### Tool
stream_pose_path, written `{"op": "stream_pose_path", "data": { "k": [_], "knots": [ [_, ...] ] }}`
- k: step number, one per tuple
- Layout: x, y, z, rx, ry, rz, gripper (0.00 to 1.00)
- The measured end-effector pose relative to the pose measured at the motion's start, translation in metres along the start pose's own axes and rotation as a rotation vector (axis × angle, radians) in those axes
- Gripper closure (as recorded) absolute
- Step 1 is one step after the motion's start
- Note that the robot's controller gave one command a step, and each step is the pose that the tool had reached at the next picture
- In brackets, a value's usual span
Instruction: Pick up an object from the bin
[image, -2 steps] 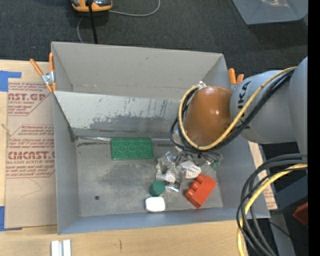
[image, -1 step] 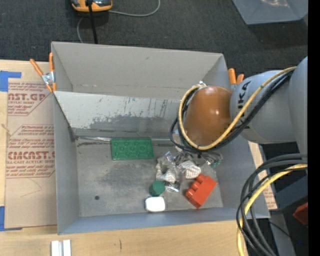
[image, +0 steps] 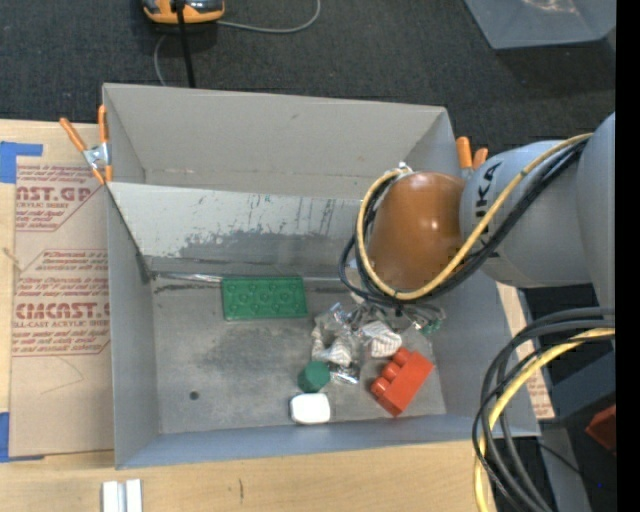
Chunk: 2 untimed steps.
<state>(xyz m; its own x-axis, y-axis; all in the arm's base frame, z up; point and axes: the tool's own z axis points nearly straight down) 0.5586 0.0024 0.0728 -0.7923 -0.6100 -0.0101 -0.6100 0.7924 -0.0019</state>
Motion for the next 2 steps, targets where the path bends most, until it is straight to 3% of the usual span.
{"op": "stream_pose_path", "data": {
  "k": [2],
  "knots": [
    [0.0000,0.0000,0.0000,0.000,0.000,0.000,1.00]
  ]
}}
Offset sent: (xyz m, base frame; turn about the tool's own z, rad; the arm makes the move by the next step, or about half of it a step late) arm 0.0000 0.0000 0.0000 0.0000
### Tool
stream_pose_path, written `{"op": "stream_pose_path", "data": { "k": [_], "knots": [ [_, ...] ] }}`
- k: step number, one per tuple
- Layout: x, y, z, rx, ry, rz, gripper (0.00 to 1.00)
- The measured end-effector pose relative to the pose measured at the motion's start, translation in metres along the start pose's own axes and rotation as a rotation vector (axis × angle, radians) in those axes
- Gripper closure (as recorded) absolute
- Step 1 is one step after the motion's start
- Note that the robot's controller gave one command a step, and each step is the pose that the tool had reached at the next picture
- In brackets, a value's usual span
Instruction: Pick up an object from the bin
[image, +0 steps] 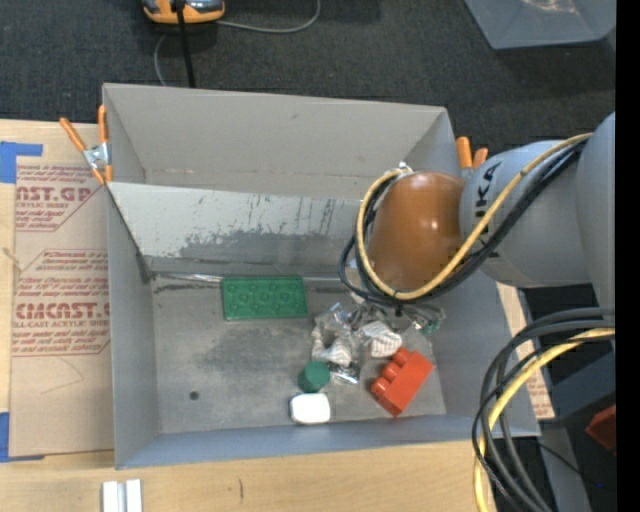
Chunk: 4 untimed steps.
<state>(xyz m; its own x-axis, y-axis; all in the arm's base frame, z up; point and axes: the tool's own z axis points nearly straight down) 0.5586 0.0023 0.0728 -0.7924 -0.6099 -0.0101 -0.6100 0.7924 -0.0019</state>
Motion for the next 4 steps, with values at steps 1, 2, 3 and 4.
{"op": "stream_pose_path", "data": {
  "k": [1,2,3,4],
  "knots": [
    [0.000,0.000,0.000,0.000,0.000,0.000,1.00],
    [0.000,0.000,0.000,0.000,0.000,0.000,1.00],
    [0.000,0.000,0.000,0.000,0.000,0.000,1.00],
    [0.003,-0.003,-0.042,-0.006,0.008,-0.040,1.00]
  ]
}}
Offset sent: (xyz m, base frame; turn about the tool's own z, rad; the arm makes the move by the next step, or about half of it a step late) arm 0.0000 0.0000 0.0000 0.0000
